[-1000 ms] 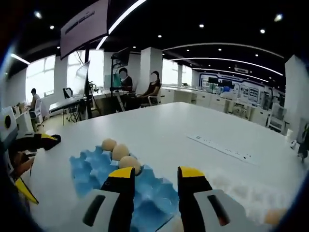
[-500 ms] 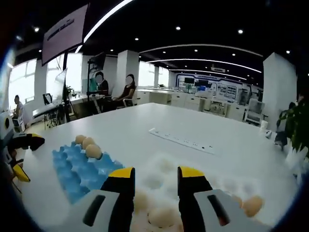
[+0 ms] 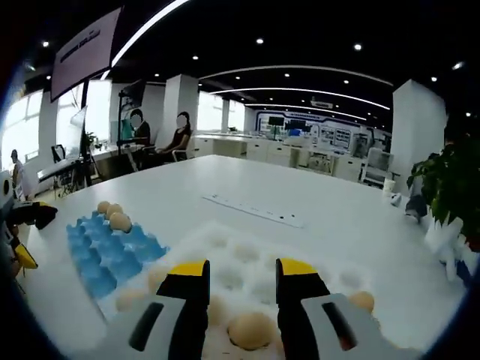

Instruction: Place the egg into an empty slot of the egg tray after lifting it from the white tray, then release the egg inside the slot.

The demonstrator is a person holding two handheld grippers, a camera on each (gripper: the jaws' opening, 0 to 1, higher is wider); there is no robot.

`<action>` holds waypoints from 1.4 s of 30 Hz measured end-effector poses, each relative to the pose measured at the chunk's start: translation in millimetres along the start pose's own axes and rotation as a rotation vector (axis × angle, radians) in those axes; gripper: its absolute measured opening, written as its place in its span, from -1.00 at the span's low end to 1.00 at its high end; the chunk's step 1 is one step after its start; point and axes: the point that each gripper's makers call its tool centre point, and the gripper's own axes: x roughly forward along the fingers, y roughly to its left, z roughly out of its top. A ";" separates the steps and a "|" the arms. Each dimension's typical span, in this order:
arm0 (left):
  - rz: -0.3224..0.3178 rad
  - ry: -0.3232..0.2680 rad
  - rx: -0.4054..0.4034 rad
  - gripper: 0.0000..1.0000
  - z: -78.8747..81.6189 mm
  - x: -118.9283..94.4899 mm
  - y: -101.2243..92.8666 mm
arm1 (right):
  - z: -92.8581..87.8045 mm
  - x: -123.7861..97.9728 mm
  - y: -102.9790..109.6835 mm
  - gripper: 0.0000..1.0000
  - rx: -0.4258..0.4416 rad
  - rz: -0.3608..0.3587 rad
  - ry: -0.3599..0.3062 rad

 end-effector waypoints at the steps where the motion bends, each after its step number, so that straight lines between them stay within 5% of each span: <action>1: 0.000 0.001 0.000 1.00 -0.2 0.3 -0.3 | -1.7 0.1 -4.8 -0.27 0.002 -0.007 0.004; 21: -0.001 0.001 0.005 1.00 -4.4 -0.9 -0.8 | -36.9 -5.3 -51.5 -0.27 0.030 -0.144 0.090; 42: 0.008 0.002 -0.001 1.00 -9.0 -5.1 0.0 | -58.5 12.7 -81.0 -0.33 0.182 -0.191 0.180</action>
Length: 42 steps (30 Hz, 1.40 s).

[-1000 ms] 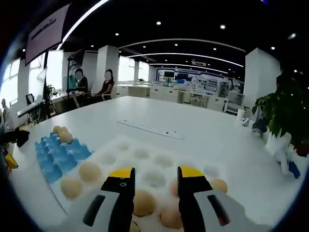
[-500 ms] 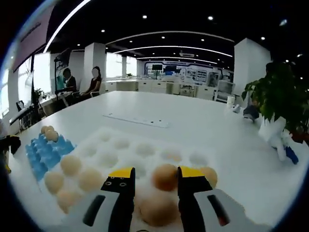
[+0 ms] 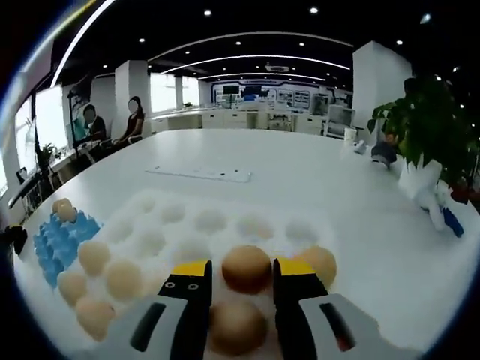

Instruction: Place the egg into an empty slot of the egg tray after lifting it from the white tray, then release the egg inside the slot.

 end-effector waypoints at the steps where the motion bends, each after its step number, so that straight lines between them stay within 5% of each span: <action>1: 0.001 0.000 0.000 1.00 0.0 0.2 0.2 | -0.7 -2.1 1.2 -0.33 -0.003 -0.001 0.000; 24: 0.005 0.006 0.004 1.00 -3.4 -5.6 2.2 | -0.7 -9.3 -1.3 -0.45 0.064 -0.015 -0.025; 42: -0.022 -0.004 0.002 1.00 -5.8 -7.5 -6.7 | 27.9 -25.5 9.9 -0.45 -0.005 -0.010 -0.114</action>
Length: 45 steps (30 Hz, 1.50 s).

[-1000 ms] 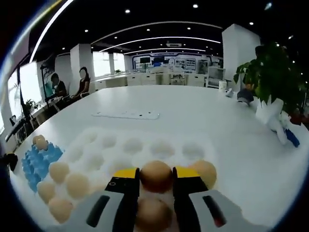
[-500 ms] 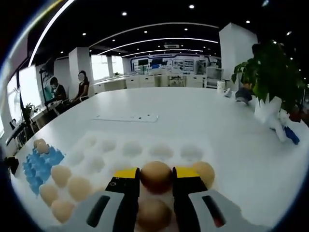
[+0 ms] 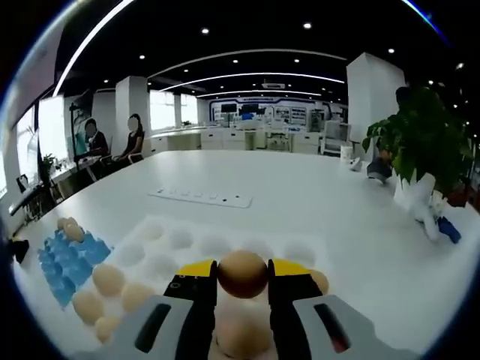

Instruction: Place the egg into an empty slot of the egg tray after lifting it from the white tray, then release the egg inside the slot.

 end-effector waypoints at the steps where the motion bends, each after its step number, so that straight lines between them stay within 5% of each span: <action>1: 0.000 0.001 0.001 1.00 -0.2 0.0 -0.1 | 1.6 1.0 0.3 -0.45 0.002 0.003 -0.002; 45: -0.014 -0.023 -0.019 1.00 2.1 -10.3 3.9 | 16.8 11.3 112.8 -0.45 -0.035 0.214 -0.029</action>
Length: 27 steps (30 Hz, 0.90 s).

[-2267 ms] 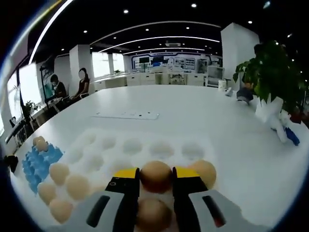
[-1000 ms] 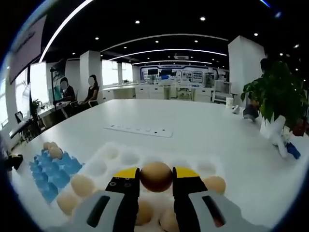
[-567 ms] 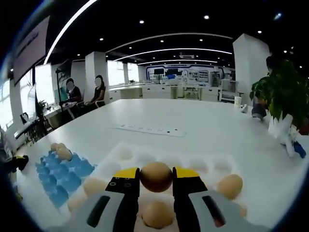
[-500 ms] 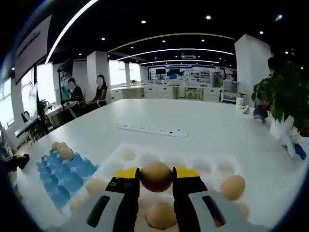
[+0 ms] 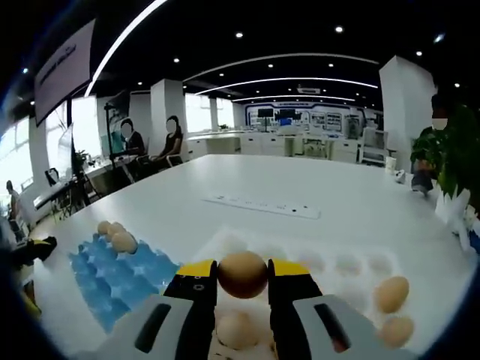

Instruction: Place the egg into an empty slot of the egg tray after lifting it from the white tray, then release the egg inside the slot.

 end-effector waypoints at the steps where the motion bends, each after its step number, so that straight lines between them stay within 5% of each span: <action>1: 0.000 0.000 -0.003 1.00 -0.1 -0.3 0.3 | 1.2 1.7 3.2 -0.45 0.003 0.007 -0.002; 27: 0.000 0.009 0.003 1.00 -4.3 -4.5 5.3 | 4.8 26.3 69.9 -0.45 -0.021 0.133 -0.009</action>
